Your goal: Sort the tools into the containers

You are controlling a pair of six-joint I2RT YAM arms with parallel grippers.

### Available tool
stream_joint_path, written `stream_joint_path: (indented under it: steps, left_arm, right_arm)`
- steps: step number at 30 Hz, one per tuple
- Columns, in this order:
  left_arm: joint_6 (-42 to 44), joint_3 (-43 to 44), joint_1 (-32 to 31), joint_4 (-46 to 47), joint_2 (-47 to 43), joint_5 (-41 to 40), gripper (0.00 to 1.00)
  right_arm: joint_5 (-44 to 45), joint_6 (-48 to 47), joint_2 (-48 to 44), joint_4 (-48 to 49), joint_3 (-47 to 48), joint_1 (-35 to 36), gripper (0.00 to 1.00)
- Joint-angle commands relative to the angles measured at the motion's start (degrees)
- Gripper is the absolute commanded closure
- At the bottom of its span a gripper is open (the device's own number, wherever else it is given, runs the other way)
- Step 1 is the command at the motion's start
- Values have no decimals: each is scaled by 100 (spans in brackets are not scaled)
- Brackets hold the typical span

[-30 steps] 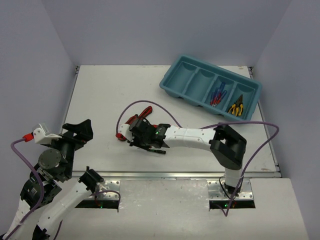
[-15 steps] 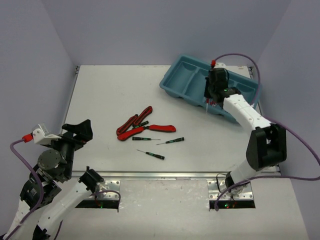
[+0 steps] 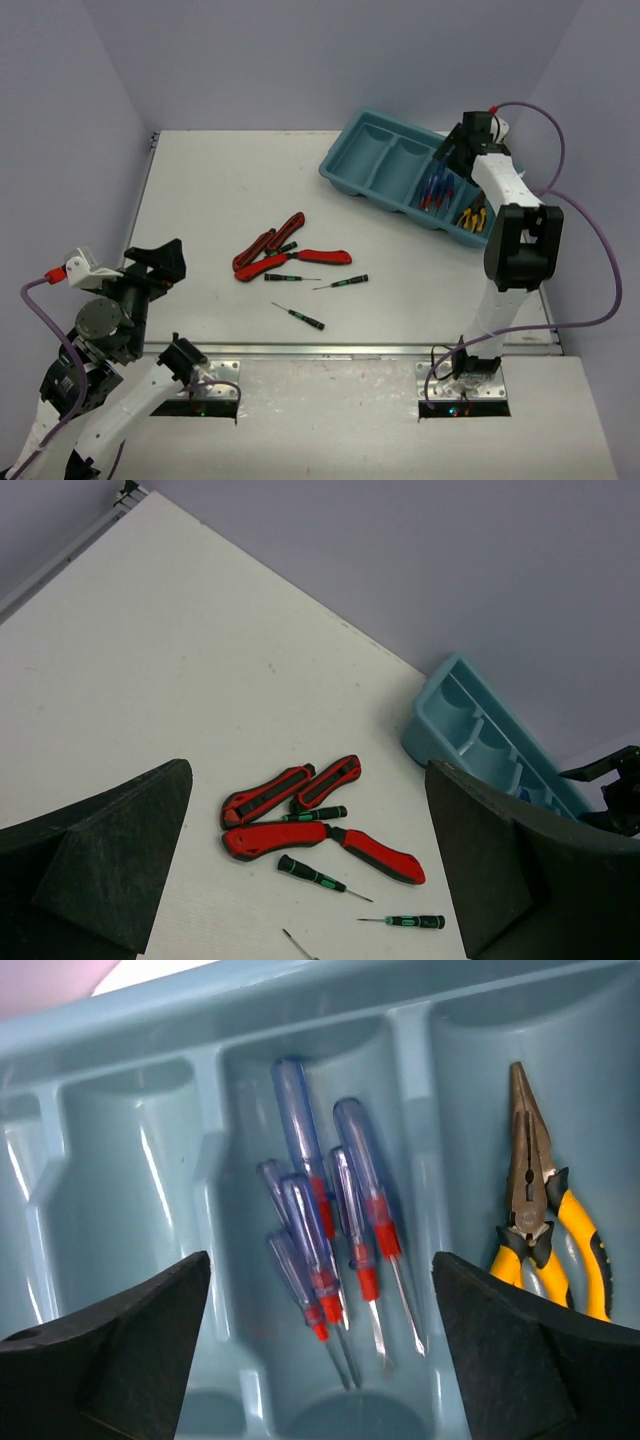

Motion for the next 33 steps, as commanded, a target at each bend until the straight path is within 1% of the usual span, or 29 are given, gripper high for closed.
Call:
stream_joint_path:
  steps: [1, 3, 4, 5, 6, 7, 8, 9, 11, 12, 14, 17, 18, 24, 27, 33]
  left_arm:
    - [96, 88, 64, 181, 96, 69, 0]
    - [118, 88, 59, 208, 139, 86, 0]
    - [118, 88, 59, 213, 161, 87, 0]
    - [118, 88, 62, 216, 180, 81, 0]
    - [118, 88, 68, 216, 197, 70, 0]
    - [118, 88, 68, 216, 198, 69, 0]
    - [110, 88, 76, 216, 206, 69, 0]
    - [109, 88, 69, 208, 198, 61, 0]
    - [100, 88, 68, 189, 178, 44, 0]
    - [93, 88, 68, 182, 165, 50, 0]
    - [92, 88, 68, 188, 135, 58, 0]
    - [92, 88, 68, 190, 127, 60, 0]
    - [92, 88, 68, 190, 133, 54, 0]
    - [91, 89, 68, 172, 70, 61, 0]
    - [90, 88, 76, 172, 41, 69, 0]
    - [83, 88, 68, 172, -30, 69, 0]
  right_arm:
    - [-407, -682, -656, 84, 92, 369, 8]
    - [-874, -1463, -1066, 222, -185, 878, 9]
    - [-1057, -1812, -1250, 179, -307, 1150, 9]
    - [-1156, -2158, -1411, 7, -425, 1566, 11]
    - [-1186, -2501, -1555, -272, -541, 2105, 13]
    - [-1187, -2522, -1639, -290, -648, 2139, 13]
    - [-815, -2638, -1710, -555, -762, 2693, 14]
    - [-701, -2645, -1813, -745, -1042, 2968, 16]
    - [-904, -2329, -1905, -826, -1448, 3656, 23]
    - [-1047, -2216, -1942, -826, -1680, 3964, 28]
    - [-1034, -1977, -1890, -799, -2008, 4597, 33]
    - [-946, -1729, -1613, -886, -2106, 5409, 40]
    - [-881, -1650, -1512, -900, -2086, 5705, 40]
    - [-584, -1236, -1061, -1006, -1882, 6825, 41]
    - [-448, -1070, -871, -1131, -1654, 7157, 41]
    - [-265, -794, -226, -1204, -1342, 7473, 42]
